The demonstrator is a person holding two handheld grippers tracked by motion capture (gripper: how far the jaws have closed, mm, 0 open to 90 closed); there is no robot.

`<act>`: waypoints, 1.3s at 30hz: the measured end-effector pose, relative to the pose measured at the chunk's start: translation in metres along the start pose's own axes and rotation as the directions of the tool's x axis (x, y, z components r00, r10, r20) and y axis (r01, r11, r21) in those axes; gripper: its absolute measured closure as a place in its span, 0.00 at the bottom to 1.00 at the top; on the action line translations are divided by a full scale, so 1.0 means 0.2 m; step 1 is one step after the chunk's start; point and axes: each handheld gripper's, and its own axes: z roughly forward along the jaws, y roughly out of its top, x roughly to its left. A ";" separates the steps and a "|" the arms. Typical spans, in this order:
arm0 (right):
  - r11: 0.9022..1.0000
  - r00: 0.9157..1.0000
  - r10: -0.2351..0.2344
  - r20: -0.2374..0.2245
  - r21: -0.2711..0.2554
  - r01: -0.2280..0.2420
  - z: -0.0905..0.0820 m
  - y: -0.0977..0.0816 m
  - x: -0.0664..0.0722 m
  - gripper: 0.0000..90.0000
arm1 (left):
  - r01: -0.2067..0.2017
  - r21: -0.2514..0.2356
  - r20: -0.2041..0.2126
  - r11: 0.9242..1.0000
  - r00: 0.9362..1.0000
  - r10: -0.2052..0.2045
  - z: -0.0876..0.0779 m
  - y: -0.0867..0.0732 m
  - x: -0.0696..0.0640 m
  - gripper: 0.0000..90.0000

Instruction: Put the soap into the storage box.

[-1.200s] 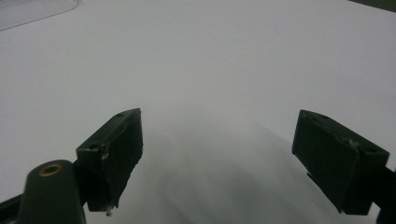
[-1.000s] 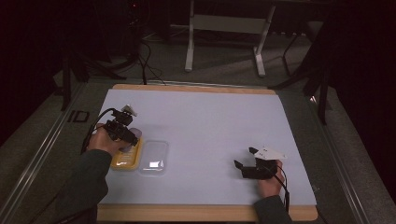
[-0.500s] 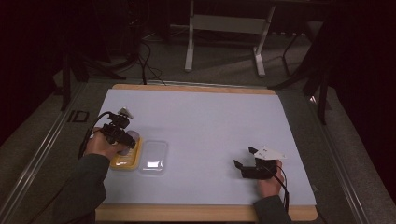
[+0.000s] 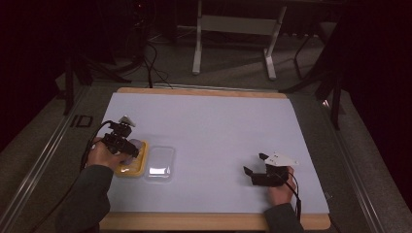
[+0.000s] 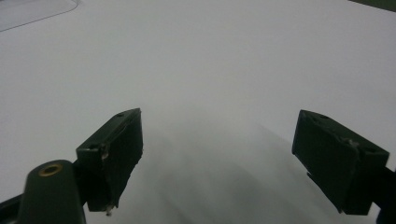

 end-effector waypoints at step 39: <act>1.000 1.000 -0.003 0.002 0.003 0.003 0.00 0.00 0.00 0.18 | 0.078 0.030 -0.020 0.996 0.997 -0.078 0.15 -0.01 0.03 0.55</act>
